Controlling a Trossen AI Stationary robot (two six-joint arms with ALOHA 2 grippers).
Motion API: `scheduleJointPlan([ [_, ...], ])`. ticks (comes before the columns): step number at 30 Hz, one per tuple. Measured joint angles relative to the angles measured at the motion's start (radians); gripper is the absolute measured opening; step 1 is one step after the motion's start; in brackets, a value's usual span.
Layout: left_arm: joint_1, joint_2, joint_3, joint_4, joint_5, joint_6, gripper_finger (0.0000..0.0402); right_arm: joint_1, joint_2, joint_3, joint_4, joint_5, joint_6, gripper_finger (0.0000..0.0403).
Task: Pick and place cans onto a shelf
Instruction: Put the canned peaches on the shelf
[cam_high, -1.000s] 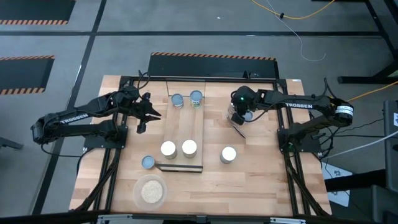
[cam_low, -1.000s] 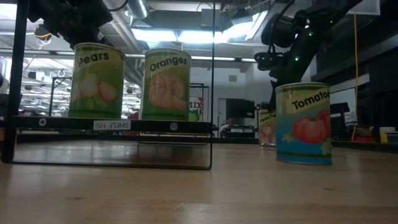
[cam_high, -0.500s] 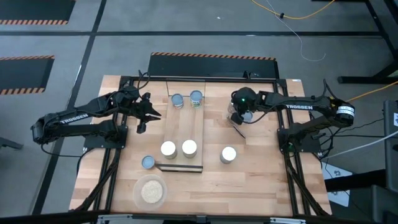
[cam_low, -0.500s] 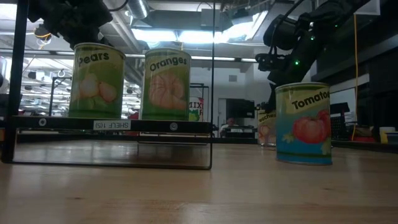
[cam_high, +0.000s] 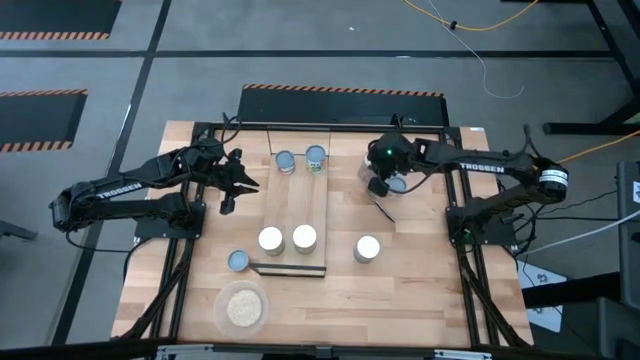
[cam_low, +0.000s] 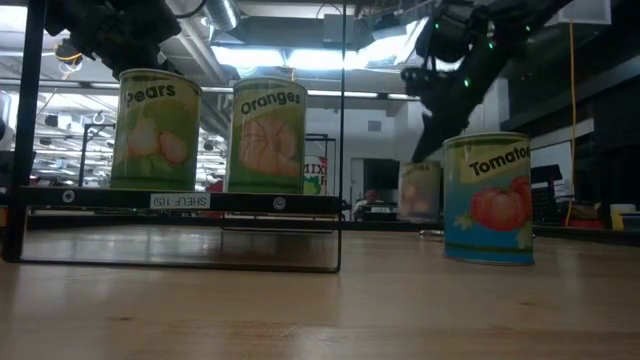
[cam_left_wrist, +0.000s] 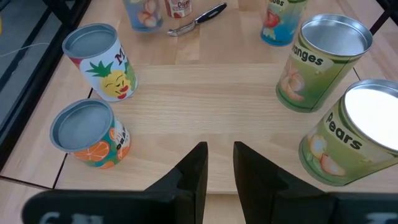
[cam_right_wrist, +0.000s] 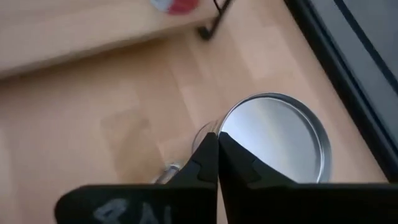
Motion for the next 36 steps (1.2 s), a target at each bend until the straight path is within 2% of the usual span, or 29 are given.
scheduleJointPlan([
  [8,0.0,0.0,0.0,0.0,0.0,0.0,0.007,0.055,0.0,0.214,-0.184,-0.143,0.006,0.0001],
  [18,0.0,0.0,0.0,0.0,0.0,0.0,0.007,0.216,0.044,0.474,-0.118,-0.137,-0.126,0.0],
  [21,0.0,0.0,0.0,0.001,0.0,0.0,0.007,0.25,0.107,0.528,-0.074,-0.145,-0.214,0.0],
  [26,0.0,0.0,0.0,0.001,0.003,0.0,0.007,0.278,0.252,0.636,-0.039,-0.266,-0.332,0.0],
  [32,0.0,0.0,0.0,0.0,0.004,0.0,0.007,0.284,0.447,0.773,-0.048,-0.403,-0.376,0.0],
  [36,0.0,0.0,0.0,0.0,0.004,0.0,0.007,0.291,0.547,0.838,-0.047,-0.42,-0.392,0.0],
])
